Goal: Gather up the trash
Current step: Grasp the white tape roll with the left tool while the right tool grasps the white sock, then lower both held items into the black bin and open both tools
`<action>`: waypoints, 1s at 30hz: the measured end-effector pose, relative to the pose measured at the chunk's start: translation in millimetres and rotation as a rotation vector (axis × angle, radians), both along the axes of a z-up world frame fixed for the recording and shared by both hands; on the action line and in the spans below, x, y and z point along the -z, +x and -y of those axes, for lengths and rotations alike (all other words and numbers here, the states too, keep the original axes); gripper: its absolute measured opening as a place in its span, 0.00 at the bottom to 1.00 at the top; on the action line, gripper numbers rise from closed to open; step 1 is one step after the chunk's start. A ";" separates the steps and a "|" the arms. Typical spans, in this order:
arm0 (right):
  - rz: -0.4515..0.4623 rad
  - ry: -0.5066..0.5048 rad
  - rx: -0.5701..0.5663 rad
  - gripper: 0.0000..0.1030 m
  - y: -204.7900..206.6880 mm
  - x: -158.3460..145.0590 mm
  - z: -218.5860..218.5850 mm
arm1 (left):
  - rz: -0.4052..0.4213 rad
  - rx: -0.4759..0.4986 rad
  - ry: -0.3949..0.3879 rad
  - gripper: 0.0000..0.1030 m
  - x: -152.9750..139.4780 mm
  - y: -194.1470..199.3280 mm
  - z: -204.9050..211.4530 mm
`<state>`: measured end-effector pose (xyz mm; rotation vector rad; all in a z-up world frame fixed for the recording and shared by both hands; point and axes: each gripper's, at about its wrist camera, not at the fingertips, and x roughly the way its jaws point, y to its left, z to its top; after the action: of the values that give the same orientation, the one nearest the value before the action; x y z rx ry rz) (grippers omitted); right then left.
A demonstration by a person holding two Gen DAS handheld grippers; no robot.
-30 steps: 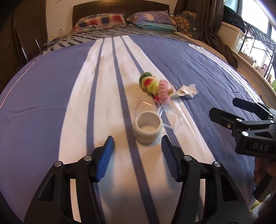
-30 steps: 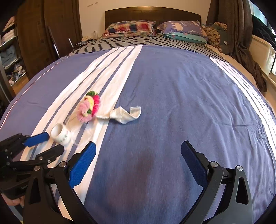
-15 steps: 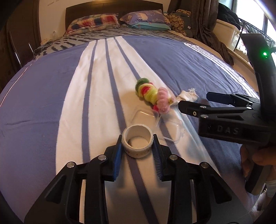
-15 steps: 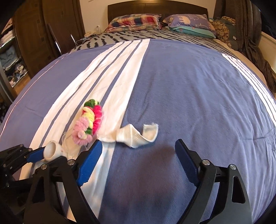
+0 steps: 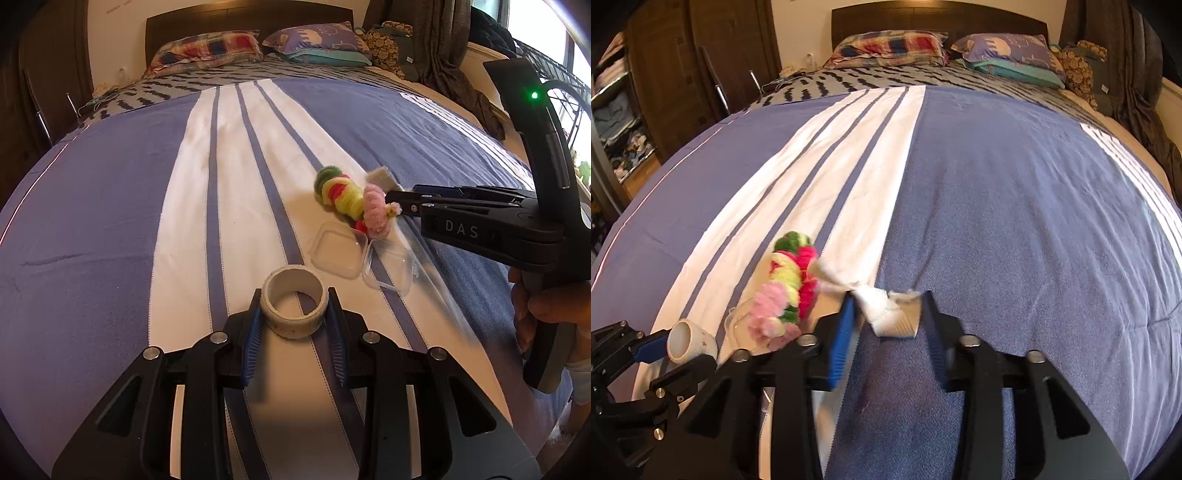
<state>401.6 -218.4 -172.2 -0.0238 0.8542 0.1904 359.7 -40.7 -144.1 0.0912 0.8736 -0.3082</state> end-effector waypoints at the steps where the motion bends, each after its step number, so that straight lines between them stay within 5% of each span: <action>1: 0.011 -0.015 -0.005 0.24 -1.6 -1.6 -2.2 | 0.001 0.000 0.000 0.30 -0.4 -0.7 -0.1; 5: 0.025 -0.044 -0.025 0.14 -8.5 -6.0 -6.6 | 0.002 -0.002 -0.005 0.30 -1.5 -5.4 -0.7; 12: 0.055 -0.039 -0.025 0.12 -50.3 -26.4 6.1 | 0.012 0.020 -0.015 0.30 -15.9 -34.7 2.2; 30: 0.175 -0.036 0.011 0.12 -251.8 -67.6 40.1 | 0.110 0.060 -0.071 0.30 -65.8 -198.5 19.0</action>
<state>149.8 -258.5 -104.6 -0.0682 0.6828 0.1600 161.1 -59.7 -78.4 0.0676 0.7515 -0.3866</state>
